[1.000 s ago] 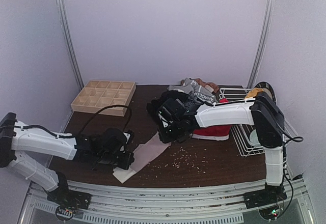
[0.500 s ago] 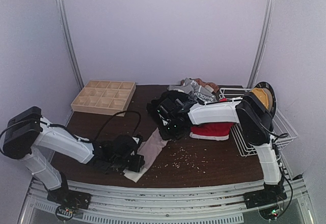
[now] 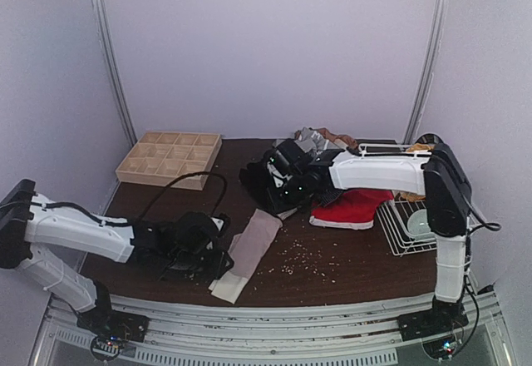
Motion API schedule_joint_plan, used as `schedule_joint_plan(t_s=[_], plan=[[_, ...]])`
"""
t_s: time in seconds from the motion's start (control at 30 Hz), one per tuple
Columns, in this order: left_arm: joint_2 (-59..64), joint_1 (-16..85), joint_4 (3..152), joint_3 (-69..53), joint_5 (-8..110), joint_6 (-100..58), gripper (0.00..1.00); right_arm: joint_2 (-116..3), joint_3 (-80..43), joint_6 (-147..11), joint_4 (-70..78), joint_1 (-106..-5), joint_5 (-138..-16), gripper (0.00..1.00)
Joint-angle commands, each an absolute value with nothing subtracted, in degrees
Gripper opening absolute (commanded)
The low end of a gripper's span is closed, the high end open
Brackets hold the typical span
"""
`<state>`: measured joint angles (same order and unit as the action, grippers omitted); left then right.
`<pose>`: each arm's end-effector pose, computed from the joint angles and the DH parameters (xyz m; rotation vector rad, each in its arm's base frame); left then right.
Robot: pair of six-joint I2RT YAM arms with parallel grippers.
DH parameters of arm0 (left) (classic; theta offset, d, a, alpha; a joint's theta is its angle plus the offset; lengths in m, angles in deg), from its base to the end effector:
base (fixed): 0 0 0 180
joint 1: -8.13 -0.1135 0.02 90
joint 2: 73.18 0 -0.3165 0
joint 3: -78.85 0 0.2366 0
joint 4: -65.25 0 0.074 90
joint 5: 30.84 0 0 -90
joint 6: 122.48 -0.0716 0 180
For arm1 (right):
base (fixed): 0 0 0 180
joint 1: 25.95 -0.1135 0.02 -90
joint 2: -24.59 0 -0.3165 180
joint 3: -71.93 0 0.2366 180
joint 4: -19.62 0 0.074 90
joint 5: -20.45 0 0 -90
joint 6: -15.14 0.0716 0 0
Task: Roll the underwear
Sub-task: Rotate the underwear at the center of the board.
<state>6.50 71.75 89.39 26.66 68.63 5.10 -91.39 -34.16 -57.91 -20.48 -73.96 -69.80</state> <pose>0.1274 -0.2303 0.2023 0.5007 2.4902 -0.5492 0.3245 0.3609 0.2459 -0.6739 2.4178 0.4953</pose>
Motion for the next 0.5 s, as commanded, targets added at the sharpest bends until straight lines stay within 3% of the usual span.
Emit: schedule_joint_plan(t_s=[0.0,0.2,0.3,0.47], plan=[[-2.91,72.03,98.89,24.89,73.16,3.09,0.32,-82.76,-28.91,-61.91,-18.89,-77.49,-70.22,0.38],[-16.52,70.99,107.78,27.93,82.81,5.42,0.38,-75.97,-19.15,-64.65,-10.36,-89.80,-66.81,0.41],[-20.30,67.18,114.33,25.91,84.42,5.06,0.48,-77.85,-18.13,-62.43,-9.14,-95.65,-67.99,0.42],[-25.07,58.18,118.18,23.60,82.28,2.11,0.52,-85.03,-21.73,-62.22,-11.49,-103.79,-63.50,0.45]])
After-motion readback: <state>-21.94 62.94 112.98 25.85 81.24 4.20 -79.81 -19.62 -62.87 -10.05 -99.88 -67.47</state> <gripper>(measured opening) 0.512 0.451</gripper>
